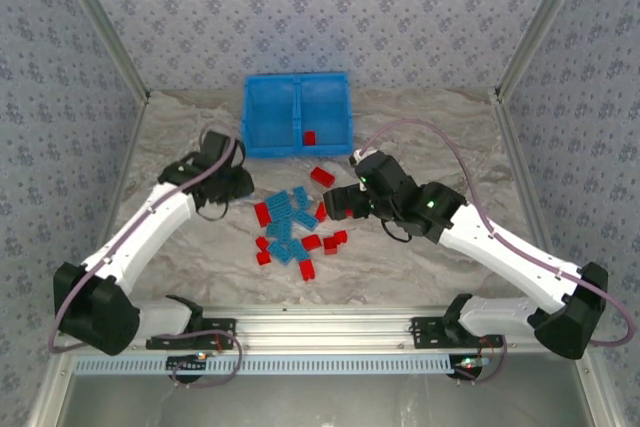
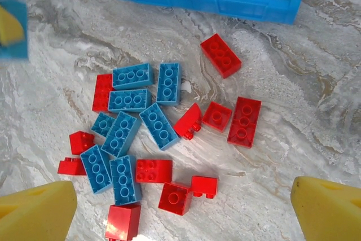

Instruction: Sort the legos into containers by color

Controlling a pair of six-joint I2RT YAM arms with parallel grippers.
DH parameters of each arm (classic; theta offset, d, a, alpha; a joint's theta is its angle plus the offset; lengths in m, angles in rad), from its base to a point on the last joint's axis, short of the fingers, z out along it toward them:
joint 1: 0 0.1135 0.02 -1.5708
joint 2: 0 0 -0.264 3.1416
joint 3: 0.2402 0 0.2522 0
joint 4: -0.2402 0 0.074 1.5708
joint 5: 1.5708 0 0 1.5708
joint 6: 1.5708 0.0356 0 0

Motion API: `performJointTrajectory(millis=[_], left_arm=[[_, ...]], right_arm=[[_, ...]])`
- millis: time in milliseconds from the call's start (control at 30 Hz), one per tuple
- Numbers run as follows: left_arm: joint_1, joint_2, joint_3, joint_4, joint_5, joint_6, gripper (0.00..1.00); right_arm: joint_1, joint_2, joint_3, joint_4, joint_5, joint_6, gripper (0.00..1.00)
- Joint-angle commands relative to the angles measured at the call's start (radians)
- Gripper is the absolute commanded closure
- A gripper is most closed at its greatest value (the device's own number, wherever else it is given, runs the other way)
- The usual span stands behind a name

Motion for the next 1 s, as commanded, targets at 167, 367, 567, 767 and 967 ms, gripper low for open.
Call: performJointTrajectory(millis=[167, 367, 567, 767, 967], left_arm=[[-0.001, 0.39, 0.514, -0.067, -0.193, 0.166, 0.82], [0.03, 0.774, 0.903, -0.104, -0.231, 0.21, 0.84], [0.04, 1.061, 1.156, -0.117, -0.229, 0.262, 0.84], [0.048, 1.172, 1.24, -0.08, -0.194, 0.275, 0.72], [0.05, 1.166, 1.349, -0.164, -0.174, 0.243, 0.56]], right_arm=[[0.003, -0.031, 0.019, -0.035, 0.065, 0.052, 0.0], [0.001, -0.048, 0.014, -0.063, 0.069, 0.071, 0.0], [-0.001, -0.062, 0.003, -0.078, 0.076, 0.074, 0.0], [-0.012, -0.061, 0.004, -0.084, 0.071, 0.065, 0.0], [-0.02, -0.052, 0.011, -0.077, 0.064, 0.063, 0.0]])
